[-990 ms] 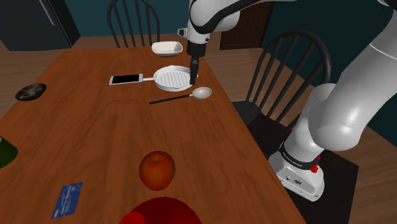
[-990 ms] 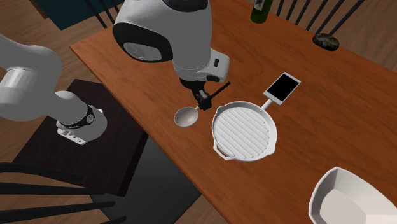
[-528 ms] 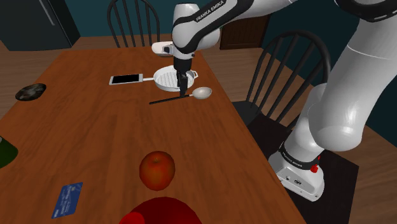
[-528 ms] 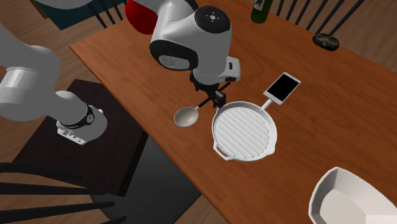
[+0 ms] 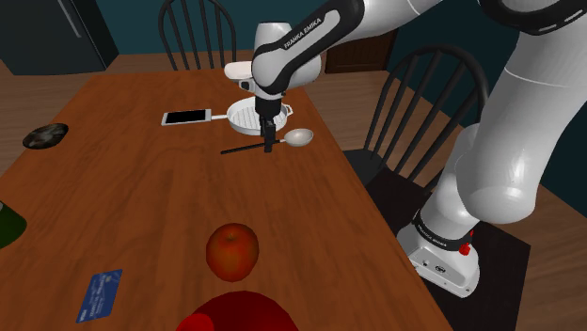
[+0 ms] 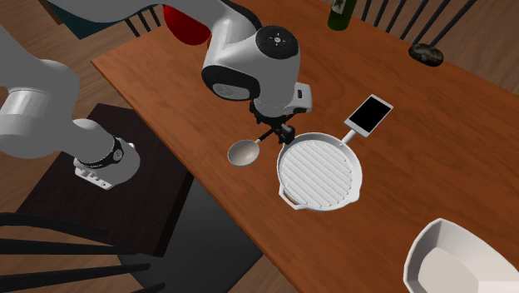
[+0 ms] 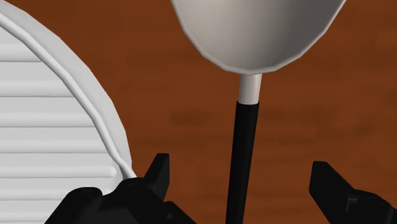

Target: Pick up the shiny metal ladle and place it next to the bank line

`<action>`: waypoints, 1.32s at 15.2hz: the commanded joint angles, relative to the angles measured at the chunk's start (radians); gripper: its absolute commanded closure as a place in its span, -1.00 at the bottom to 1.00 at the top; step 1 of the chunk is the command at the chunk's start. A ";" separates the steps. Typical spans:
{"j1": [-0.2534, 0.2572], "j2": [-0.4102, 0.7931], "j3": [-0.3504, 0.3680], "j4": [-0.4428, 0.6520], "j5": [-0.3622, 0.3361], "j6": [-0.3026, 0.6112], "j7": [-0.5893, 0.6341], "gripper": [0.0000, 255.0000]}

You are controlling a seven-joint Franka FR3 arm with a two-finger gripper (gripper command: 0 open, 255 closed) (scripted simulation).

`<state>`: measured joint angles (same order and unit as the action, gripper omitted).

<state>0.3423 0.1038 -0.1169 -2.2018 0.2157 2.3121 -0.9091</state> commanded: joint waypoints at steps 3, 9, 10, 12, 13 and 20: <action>0.000 0.005 0.000 -0.003 0.001 0.002 -0.001 -1.00; -0.001 0.002 0.000 -0.005 0.000 0.001 -0.001 1.00; 0.000 0.002 0.000 -0.005 0.000 0.002 -0.001 1.00; -0.001 0.002 0.000 -0.004 0.000 0.001 -0.002 1.00; -0.001 0.002 0.000 -0.005 0.000 0.001 -0.002 1.00; 0.000 -0.035 -0.003 0.021 -0.016 -0.059 0.017 1.00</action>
<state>0.3416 0.0741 -0.1197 -2.1860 0.2019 2.2630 -0.8959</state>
